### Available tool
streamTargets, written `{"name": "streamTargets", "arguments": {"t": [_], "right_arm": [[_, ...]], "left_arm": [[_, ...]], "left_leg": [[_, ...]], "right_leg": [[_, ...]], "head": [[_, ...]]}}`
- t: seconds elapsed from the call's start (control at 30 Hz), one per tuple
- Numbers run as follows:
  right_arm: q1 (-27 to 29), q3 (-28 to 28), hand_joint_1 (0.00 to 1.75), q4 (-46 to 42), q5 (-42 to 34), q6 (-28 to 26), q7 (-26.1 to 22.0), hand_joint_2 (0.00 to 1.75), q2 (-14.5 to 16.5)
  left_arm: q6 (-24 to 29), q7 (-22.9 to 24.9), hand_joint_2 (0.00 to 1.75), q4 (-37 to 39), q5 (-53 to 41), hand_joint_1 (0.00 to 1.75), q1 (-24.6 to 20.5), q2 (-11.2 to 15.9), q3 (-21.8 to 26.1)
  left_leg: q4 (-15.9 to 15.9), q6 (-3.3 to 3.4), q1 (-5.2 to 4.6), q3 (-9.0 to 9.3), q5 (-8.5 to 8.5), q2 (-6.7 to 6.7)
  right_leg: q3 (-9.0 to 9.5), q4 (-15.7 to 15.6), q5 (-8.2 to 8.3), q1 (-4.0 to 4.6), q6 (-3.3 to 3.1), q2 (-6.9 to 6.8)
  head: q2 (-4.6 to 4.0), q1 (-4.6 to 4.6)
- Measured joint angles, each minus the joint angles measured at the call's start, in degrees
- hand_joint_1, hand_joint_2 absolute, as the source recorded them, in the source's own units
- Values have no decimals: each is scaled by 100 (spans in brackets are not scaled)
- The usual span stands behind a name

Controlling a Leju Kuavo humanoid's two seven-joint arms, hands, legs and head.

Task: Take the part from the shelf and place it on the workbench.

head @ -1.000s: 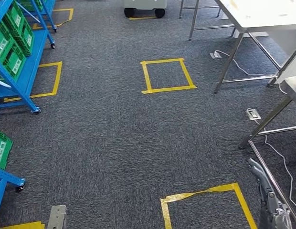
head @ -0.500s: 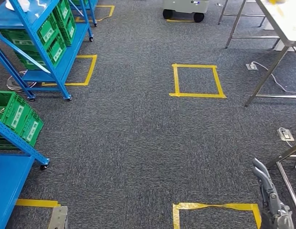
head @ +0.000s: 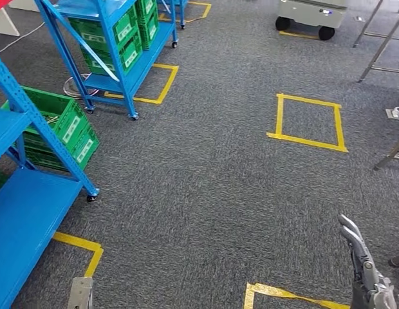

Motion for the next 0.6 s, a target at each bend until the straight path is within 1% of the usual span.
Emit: {"name": "streamTargets", "arguments": {"t": [0.03,0.07,0.1,0.13,0.17,0.2,0.23,0.27,0.3,0.33,0.37,0.4,0.43,0.47,0.5,0.53,0.57,0.6], "right_arm": [[-10,0,0,1,10,0,2,0,-5],[-19,0,0,2,18,0,5,0,-9],[-23,0,0,3,27,0,8,0,-12],[-22,1,0,3,34,0,12,0,-15],[-19,4,0,4,41,0,16,0,-17],[-15,6,0,5,47,0,21,0,-17],[-14,9,0,7,52,0,28,0,-17],[-15,11,0,8,61,0,33,0,-17],[-16,13,0,9,68,0,39,0,-17],[-16,14,0,9,75,0,43,0,-17],[-18,16,0,9,81,0,45,0,-17],[-17,17,0,9,85,0,48,0,-17],[-17,17,0,9,88,0,50,0,-17],[-18,18,0,8,90,0,51,0,-19],[-20,19,0,7,93,0,52,0,-22],[-24,19,0,7,98,0,52,0,-26],[-31,19,0,5,103,0,52,0,-30],[-33,19,0,4,108,0,52,0,-33]], "left_arm": [[10,-5,0,5,-2,0,2,-3,2],[25,-8,0,10,-2,0,5,-4,5],[40,-10,0,14,-2,0,4,-5,8],[54,-11,0,18,-2,0,-1,-8,9],[62,-13,0,22,-2,0,-8,-13,9],[67,-14,0,28,-2,0,-14,-17,8],[72,-14,0,35,-2,0,-17,-21,8],[76,-15,0,42,-2,0,-17,-23,10],[81,-17,0,50,-2,0,-14,-24,11],[84,-20,0,57,-2,0,-13,-27,13],[85,-22,0,63,-2,0,-13,-32,13],[87,-25,0,68,-2,0,-17,-36,12],[90,-27,0,72,-2,0,-18,-40,12],[93,-29,0,75,-2,0,-17,-42,13],[96,-31,0,79,-2,0,-13,-43,13],[98,-32,0,84,-2,0,-4,-43,13],[101,-32,0,87,-2,0,6,-44,13],[103,-32,0,90,-2,0,11,-45,11]], "left_leg": [[-7,48,-5,-6,6,-71],[-16,89,-6,-9,17,-135],[-24,129,-1,-9,32,-201],[-31,164,4,-9,43,-267],[-31,187,-2,-16,47,-337],[-30,206,-11,-23,50,-416],[-30,217,-22,-27,53,-497],[-29,221,-31,-27,56,-582],[-28,221,-36,-22,59,-669],[-27,216,-37,-14,63,-756],[-26,206,-36,-8,69,-841],[-15,186,-43,-15,74,-923],[-13,157,-44,-32,86,-995],[-16,120,-39,-56,103,-1063],[-26,74,-30,-84,126,-1135],[-43,30,-12,-104,151,-1198],[-25,-4,-9,-130,138,-1170],[74,-33,-15,-189,60,-1056]], "right_leg": [[27,-10,-11,-19,36,-23],[33,25,-56,-40,68,60],[-20,165,-161,-56,93,212],[-147,435,-325,-67,107,403],[-334,833,-527,-64,105,576],[-551,1267,-708,-58,97,660],[-732,1603,-806,-53,88,692],[-830,1752,-795,-48,74,704],[-806,1644,-661,-46,58,718],[-670,1317,-443,-46,41,764],[-482,891,-234,-57,28,905],[-312,494,-87,-76,25,1065],[-197,227,-12,-88,24,1199],[-146,103,-6,-92,19,1287],[-132,80,-10,-82,5,1261],[-120,72,11,-77,-31,1184],[-103,50,35,-76,-72,1104],[-87,23,59,-77,-111,1017]], "head": [[0,13],[0,16],[0,22],[0,30],[0,40],[0,45],[0,48],[0,50],[0,50],[0,51],[0,53],[0,52],[0,52],[0,51],[0,49],[0,49],[0,46],[0,32]]}}
